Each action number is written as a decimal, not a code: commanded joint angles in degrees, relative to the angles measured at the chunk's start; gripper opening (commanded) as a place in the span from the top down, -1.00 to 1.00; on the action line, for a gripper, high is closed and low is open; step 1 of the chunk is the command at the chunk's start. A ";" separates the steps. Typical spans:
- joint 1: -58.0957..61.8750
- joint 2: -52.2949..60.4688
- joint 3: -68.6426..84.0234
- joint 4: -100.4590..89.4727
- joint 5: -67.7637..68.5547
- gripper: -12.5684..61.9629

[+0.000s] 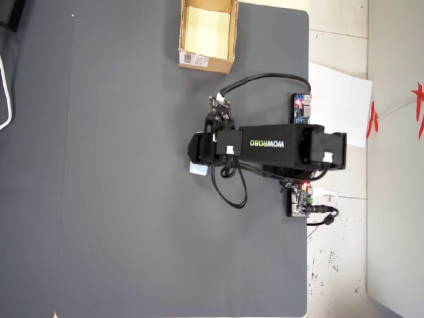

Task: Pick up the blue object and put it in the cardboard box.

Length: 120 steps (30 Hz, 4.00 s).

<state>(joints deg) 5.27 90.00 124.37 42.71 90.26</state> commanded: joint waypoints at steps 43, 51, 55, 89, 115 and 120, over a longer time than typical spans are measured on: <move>33.13 22.41 2.11 -38.14 -13.97 0.12; 43.24 10.81 -8.17 -36.83 -13.97 0.12; 46.41 6.24 -11.43 -36.12 -13.80 0.12; 24.17 23.73 5.19 -43.95 2.02 -0.24; 1.23 45.70 47.81 -43.51 6.33 -0.24; -0.26 45.70 52.56 -41.48 7.12 -0.24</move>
<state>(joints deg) 5.71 130.61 174.81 -1.05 95.36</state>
